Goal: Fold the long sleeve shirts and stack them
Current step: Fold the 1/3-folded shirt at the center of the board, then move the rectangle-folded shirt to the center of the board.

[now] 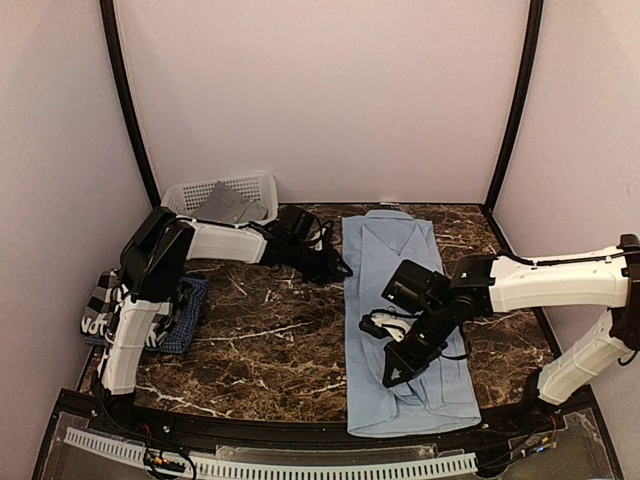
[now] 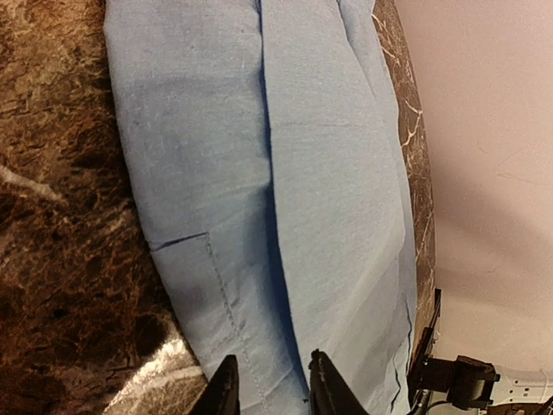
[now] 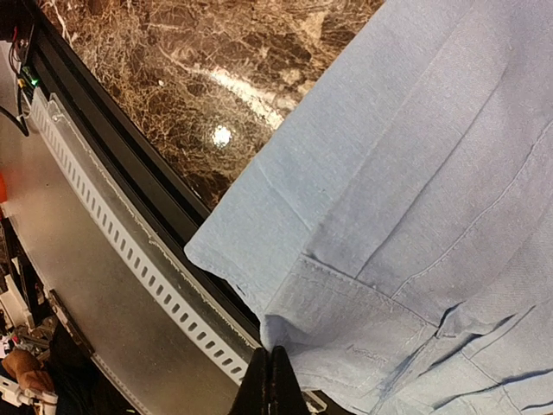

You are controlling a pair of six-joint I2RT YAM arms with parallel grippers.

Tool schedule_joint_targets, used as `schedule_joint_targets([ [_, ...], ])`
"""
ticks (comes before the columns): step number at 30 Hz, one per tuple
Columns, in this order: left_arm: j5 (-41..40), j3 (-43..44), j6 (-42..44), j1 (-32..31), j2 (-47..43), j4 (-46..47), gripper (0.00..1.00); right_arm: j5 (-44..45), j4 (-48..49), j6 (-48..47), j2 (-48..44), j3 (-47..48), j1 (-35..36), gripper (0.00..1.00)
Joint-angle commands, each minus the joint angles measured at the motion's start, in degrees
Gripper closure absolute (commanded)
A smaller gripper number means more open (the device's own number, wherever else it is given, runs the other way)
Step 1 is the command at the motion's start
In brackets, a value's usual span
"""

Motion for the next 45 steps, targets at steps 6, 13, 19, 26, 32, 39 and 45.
schedule_joint_targets([
  [6, 0.05, -3.91, 1.28, 0.09, -6.92, 1.63, 0.73, 0.94, 7.95, 4.00, 2.74, -0.61, 0.54, 1.00],
  [13, 0.17, -7.23, 1.21, 0.09, -8.81, 2.27, 0.73, 0.57, 11.43, 5.04, 3.52, -1.59, 0.55, 0.93],
  [19, -0.03, -10.68, 1.46, 0.09, -11.44, 2.53, 0.72, 5.70, 11.49, 4.79, -2.10, -0.11, 0.32, 0.53],
  [26, 0.19, -16.25, 1.31, -0.04, -14.88, 3.00, 0.72, 11.85, 16.31, 1.73, -5.90, 1.83, -9.76, 0.42],
  [32, 0.22, -19.73, 0.04, -1.21, -15.96, 4.07, 0.71, 9.58, 27.18, -1.34, 0.25, 5.66, -22.66, 0.53],
  [39, -0.75, -22.86, -0.98, -2.86, -17.64, 4.54, 0.71, 1.48, 35.01, -1.50, 15.16, 14.33, -31.29, 0.66],
  [45, -0.88, -24.93, -2.11, -4.24, -18.45, 5.39, 0.71, -3.26, 38.21, -0.09, 26.04, 20.27, -35.27, 0.70],
])
